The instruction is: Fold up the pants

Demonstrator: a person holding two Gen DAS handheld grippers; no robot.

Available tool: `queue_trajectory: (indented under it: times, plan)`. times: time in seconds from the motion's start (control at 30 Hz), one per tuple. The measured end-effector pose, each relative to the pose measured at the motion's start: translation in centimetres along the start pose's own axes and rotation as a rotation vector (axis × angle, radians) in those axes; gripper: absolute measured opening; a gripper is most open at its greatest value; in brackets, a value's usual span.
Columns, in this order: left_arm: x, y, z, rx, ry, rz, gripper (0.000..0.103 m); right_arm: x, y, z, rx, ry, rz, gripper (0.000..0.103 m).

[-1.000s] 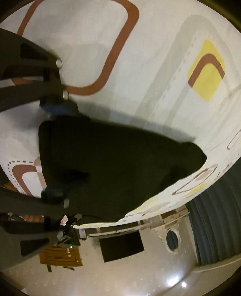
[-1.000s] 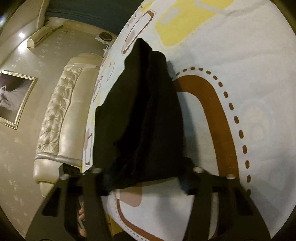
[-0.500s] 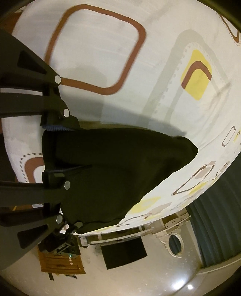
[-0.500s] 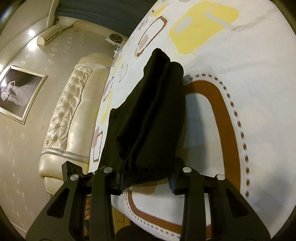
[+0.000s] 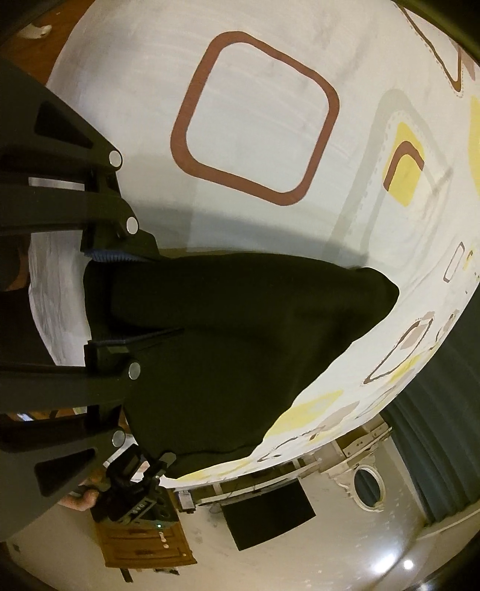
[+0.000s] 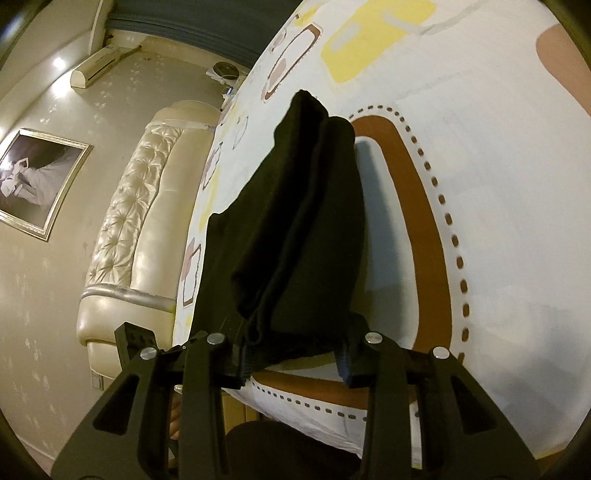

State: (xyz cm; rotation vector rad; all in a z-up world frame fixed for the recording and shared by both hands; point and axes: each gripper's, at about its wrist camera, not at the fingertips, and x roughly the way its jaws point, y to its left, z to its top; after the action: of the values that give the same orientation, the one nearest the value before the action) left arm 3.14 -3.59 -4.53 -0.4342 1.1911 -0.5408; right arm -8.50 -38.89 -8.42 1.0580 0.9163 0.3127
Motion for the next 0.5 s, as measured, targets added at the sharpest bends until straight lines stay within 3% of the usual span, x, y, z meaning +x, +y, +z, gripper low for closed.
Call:
queue_trajectory:
  times: [0.5]
  plan:
    - [0.2,1.2,-1.0,0.018,-0.012,-0.011,0.034,0.8,-2.2,-0.5,0.036,-0.001,0.014,0.035]
